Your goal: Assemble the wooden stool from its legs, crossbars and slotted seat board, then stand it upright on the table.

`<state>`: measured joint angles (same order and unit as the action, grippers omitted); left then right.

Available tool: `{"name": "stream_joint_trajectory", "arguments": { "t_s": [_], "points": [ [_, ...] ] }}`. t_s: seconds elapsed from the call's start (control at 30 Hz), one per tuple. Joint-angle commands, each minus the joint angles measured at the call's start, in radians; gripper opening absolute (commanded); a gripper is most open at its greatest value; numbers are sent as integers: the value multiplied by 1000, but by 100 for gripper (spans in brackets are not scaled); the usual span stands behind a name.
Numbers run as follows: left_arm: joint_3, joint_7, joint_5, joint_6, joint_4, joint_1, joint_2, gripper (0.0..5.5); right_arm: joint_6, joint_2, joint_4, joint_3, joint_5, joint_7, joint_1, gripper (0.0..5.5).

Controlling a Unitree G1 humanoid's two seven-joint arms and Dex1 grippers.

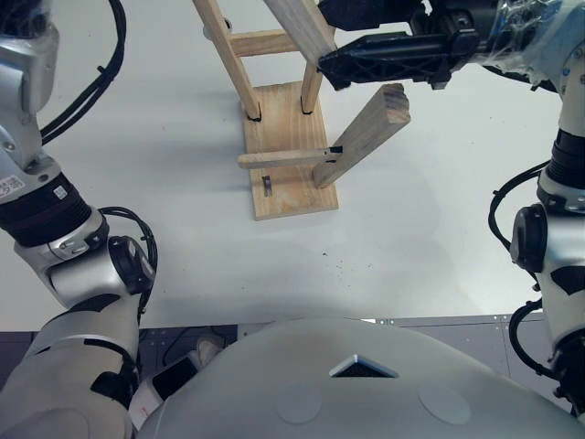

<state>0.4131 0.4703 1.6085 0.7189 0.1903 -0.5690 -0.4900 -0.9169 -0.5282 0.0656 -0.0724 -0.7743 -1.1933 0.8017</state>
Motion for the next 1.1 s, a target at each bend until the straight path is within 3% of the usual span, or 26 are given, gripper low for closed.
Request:
{"name": "stream_joint_trajectory", "arguments": {
  "t_s": [0.03, 0.1, 0.23, 0.33, 0.5, 0.77, 1.1],
  "points": [
    [82, -3, -28, -38, -64, -47, -58, 204, -1, -43, -12, -2, 17, -18, 13, 353],
    [103, 34, -98, -51, -66, -6, -95, 203, -19, -89, 11, 15, -13, -82, -4, 394],
    [150, 109, -224, -88, -43, 153, -112, 203, -49, -183, 4, 35, -53, -200, -27, 396],
    [183, 138, -267, -117, -8, 257, -85, 203, -21, -233, 7, -18, -1, -240, -51, 396],
    [143, 225, -387, -167, -18, 409, -26, 203, 56, -201, 62, -143, 133, -169, -98, 396],
    [107, 339, -450, -217, -44, 540, 71, 203, 46, -201, 8, -168, 156, -181, -55, 261],
    [13, 430, -555, -242, -123, 632, 150, 202, 48, -216, -21, -195, 187, -223, -44, 235]
  ]
}}
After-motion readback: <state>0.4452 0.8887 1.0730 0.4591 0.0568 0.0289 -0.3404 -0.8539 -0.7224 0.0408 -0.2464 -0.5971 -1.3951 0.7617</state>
